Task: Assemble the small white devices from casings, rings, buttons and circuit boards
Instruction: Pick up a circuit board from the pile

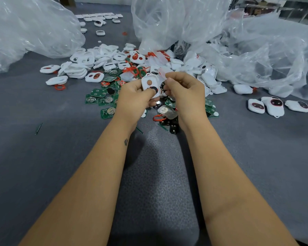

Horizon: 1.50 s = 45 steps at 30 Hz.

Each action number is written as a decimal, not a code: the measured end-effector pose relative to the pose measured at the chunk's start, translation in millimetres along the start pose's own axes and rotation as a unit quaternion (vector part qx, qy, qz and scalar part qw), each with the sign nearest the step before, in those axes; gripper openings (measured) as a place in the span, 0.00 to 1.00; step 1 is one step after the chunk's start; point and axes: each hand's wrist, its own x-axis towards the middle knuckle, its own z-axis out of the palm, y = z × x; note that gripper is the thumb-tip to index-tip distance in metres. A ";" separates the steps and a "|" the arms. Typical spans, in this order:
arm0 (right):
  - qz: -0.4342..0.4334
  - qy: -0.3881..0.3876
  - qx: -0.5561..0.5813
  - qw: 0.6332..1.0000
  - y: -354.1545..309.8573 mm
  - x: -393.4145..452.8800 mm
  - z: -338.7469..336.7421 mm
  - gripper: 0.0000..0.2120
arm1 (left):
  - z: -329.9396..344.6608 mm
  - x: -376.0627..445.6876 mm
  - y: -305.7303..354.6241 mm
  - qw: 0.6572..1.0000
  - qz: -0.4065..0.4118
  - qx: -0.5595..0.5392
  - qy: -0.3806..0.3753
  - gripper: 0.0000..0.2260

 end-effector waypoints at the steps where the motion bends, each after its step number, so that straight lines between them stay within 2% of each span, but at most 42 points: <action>1: 0.007 -0.002 0.019 1.000 0.1 0.7 -0.2 0.08 | 0.1 -0.1 -0.1 1.000 0.002 0.003 -0.005 0.15; 7: 0.014 -0.017 0.098 0.995 3.2 2.6 -1.4 0.11 | -0.5 0.3 -0.6 1.000 0.010 0.015 -0.018 0.16; 14: 0.013 -0.037 0.076 0.996 2.5 1.2 -1.1 0.09 | -1.6 -0.5 -0.2 0.999 0.012 0.036 -0.019 0.15; 20: -0.017 -0.013 0.008 1.000 0.0 -0.6 -0.5 0.07 | -1.3 0.0 -1.1 0.998 0.016 0.053 -0.025 0.12; 27: -0.121 -0.014 -0.114 0.986 -1.0 -4.3 -0.5 0.08 | 0.6 -0.2 -3.3 0.998 0.026 0.025 -0.046 0.14; 31: -0.122 -0.018 -0.172 0.977 0.1 -5.1 -0.1 0.06 | 1.5 -1.2 -5.4 0.997 0.034 0.006 -0.066 0.15; 45: -0.174 -0.036 -0.270 0.946 4.5 -2.7 -2.0 0.04 | 0.0 -0.6 -9.0 0.994 0.049 0.061 -0.080 0.13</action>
